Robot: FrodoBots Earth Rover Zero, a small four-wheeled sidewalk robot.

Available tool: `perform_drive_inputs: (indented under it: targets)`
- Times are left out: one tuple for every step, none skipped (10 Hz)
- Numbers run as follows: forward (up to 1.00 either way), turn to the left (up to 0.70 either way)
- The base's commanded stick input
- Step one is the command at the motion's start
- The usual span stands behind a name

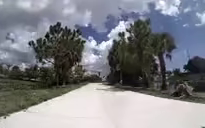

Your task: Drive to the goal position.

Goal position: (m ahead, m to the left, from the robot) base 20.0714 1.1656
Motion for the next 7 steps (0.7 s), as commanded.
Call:
perform_drive_inputs:
  targets:
    - [0.70,0.00]
    - [0.70,0.00]
    - [0.70,0.00]
    - [0.70,0.00]
    - [0.70,0.00]
    - [0.70,0.00]
    - [0.70,0.00]
